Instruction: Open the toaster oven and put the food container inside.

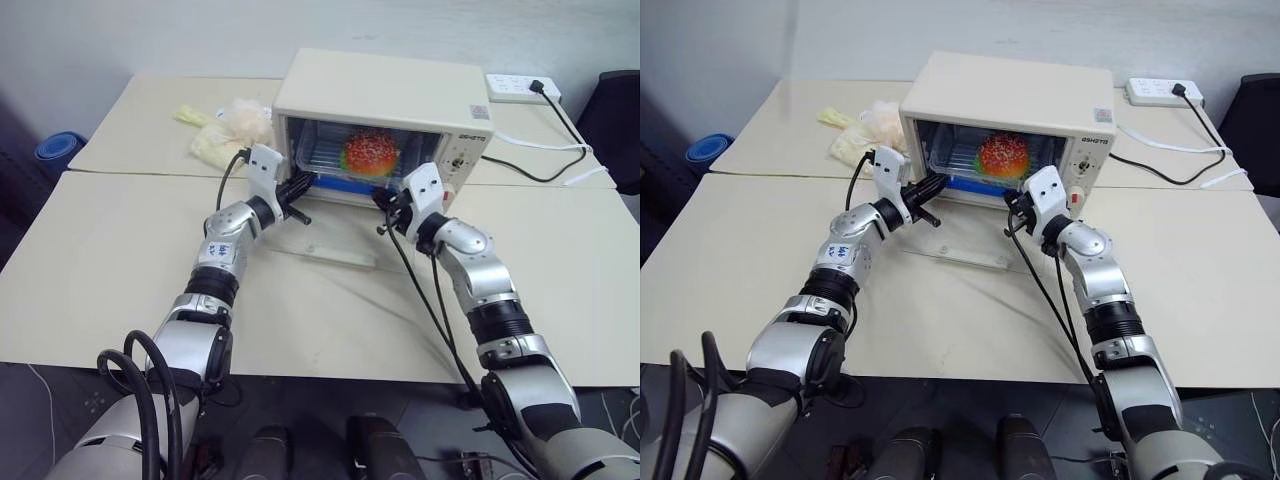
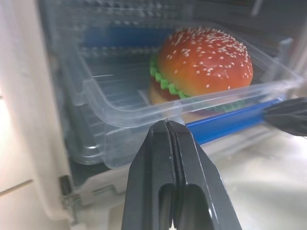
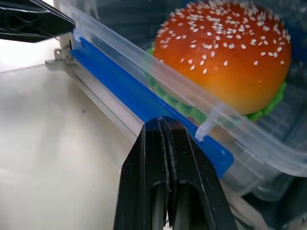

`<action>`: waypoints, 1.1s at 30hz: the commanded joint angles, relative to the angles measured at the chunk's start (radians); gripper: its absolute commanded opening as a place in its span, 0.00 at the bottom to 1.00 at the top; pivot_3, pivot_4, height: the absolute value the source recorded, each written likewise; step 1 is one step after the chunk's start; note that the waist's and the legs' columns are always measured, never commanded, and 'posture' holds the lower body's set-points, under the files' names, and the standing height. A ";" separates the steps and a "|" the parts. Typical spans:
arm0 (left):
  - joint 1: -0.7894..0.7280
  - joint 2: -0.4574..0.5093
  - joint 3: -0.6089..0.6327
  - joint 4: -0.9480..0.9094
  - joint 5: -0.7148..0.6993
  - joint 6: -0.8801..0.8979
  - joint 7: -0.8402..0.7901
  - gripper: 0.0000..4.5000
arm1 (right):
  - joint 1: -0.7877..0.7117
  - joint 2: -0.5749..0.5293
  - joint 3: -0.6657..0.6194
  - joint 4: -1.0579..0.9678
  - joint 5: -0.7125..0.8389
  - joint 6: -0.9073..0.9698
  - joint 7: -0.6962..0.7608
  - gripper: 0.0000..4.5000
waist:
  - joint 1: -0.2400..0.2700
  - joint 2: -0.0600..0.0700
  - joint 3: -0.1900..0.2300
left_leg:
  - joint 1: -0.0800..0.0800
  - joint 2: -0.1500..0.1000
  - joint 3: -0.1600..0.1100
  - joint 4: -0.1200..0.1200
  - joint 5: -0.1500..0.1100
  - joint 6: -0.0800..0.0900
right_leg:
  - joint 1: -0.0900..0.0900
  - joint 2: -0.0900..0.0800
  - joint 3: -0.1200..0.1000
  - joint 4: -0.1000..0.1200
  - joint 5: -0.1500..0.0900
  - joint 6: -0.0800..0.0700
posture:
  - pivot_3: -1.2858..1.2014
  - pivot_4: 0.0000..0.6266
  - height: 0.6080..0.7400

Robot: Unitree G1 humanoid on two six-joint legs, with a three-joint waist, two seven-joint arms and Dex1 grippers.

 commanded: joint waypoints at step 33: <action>0.586 0.366 0.267 -0.913 -0.513 0.465 -0.379 0.99 | 0.264 0.016 -0.254 -0.224 0.420 -0.116 0.362 0.00 | -0.018 0.000 0.000 | -0.008 0.003 -0.002 0.002 0.002 -0.001 | -0.007 0.000 0.001 0.001 0.000 0.000 | 0.52 0.24 1.00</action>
